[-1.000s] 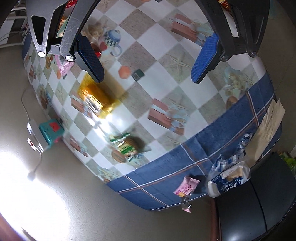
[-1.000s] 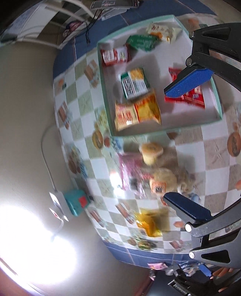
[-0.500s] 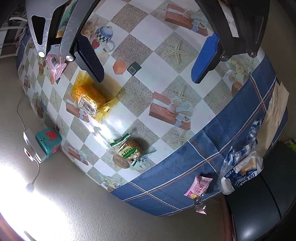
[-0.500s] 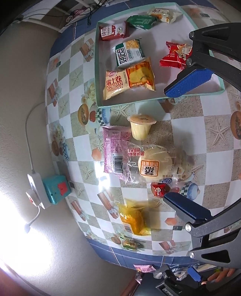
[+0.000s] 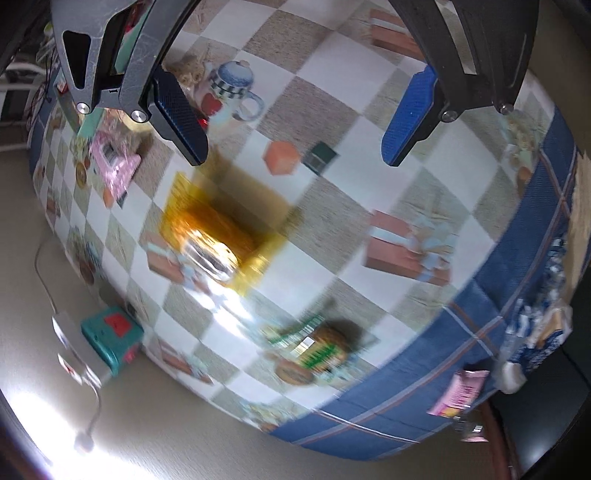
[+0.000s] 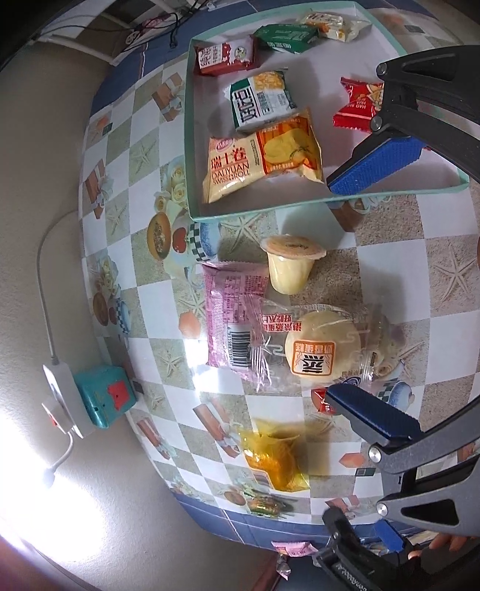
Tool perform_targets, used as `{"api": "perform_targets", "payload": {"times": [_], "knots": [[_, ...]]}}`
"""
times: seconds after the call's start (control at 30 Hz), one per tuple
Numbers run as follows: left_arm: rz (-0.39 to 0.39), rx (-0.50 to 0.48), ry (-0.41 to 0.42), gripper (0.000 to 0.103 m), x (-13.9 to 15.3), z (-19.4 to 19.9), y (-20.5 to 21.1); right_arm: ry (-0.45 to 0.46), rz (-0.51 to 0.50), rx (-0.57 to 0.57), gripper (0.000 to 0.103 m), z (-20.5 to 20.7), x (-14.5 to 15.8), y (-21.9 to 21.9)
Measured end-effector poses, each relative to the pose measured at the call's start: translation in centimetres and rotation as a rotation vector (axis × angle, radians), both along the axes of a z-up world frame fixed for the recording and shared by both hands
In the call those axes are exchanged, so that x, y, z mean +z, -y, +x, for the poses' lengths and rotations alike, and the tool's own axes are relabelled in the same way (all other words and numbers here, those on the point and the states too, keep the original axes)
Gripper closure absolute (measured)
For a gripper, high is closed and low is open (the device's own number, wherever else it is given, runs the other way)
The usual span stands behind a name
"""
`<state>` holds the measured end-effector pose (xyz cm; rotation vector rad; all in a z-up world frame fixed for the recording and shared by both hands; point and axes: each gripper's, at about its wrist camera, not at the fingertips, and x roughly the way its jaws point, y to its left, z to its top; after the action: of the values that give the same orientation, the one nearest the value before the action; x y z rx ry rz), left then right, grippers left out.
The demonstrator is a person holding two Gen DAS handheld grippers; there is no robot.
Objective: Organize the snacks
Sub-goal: 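Withdraw both open tools from the tray toward the remaining snacks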
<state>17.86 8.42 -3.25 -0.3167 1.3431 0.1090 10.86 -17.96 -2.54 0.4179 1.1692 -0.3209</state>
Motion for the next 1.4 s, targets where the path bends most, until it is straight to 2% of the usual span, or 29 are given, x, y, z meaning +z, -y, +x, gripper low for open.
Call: {"api": "perform_targets", "payload": {"times": [0.17, 0.53, 0.73, 0.97, 1.4], "knots": [[-0.006, -0.039, -0.031, 0.008, -1.2, 0.2, 1.7, -0.008, -0.001, 0.022, 0.0, 0.6, -0.5, -0.7], [-0.007, -0.011, -0.095, 0.008, -3.7, 0.5, 1.7, -0.023, 0.041, 0.053, 0.0, 1.8, -2.4, -1.8], [-0.008, -0.02, -0.097, 0.008, -4.1, 0.5, 1.9, 0.007, 0.088, 0.05, 0.0, 2.2, -3.0, -2.0], [-0.01, -0.017, -0.095, 0.008, -4.4, 1.1, 2.4, 0.051, 0.075, 0.064, 0.0, 2.7, -2.8, -2.5], [-0.016, -0.01, -0.106, 0.008, -4.8, 1.4, 2.1, 0.053, 0.089, 0.03, 0.0, 2.8, -4.8, -2.4]]}}
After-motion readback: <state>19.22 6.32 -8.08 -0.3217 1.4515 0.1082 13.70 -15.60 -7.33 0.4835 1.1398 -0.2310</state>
